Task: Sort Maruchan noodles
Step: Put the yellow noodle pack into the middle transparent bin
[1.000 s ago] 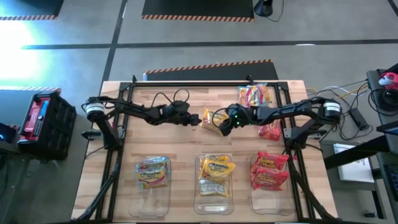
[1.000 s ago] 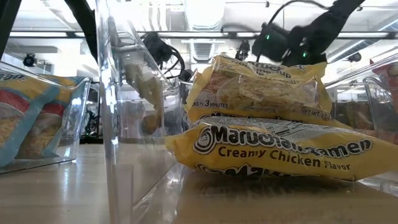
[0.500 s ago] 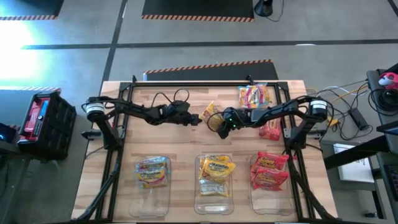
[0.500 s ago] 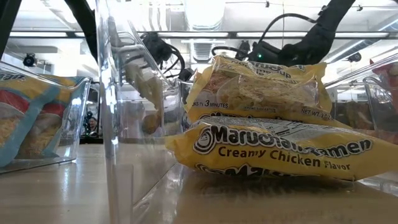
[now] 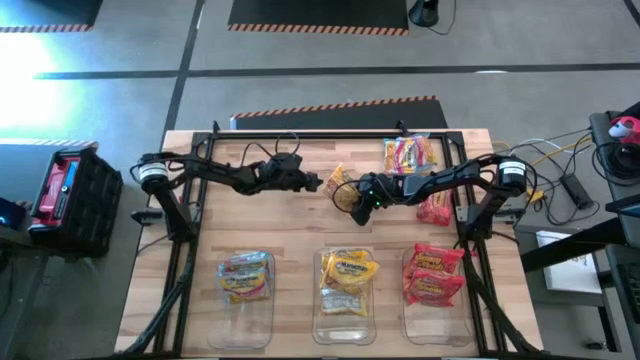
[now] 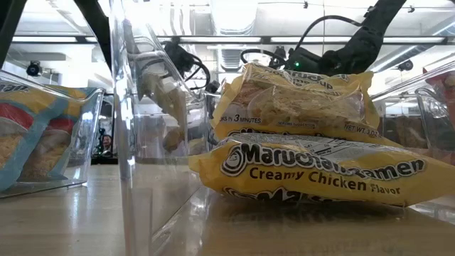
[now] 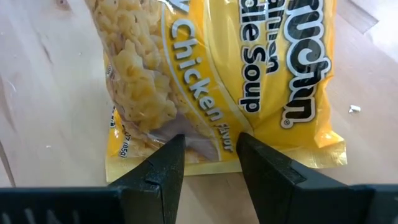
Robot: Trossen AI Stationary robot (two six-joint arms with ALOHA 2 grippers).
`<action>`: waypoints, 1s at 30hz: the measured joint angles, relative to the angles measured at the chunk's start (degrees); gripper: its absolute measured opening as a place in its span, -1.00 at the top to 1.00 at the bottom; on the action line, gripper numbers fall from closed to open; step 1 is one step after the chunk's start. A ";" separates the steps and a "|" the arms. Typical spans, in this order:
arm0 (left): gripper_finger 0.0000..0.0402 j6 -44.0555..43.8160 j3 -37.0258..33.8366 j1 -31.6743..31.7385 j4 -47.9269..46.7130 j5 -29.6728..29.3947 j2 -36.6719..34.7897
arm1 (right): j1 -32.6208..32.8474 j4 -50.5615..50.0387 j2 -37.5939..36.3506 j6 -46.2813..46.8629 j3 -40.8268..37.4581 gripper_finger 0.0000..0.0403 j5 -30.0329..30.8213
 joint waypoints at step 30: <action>0.18 -4.25 0.02 -2.52 13.73 2.79 7.59 | 0.09 7.13 0.26 -18.40 -0.24 0.28 -0.36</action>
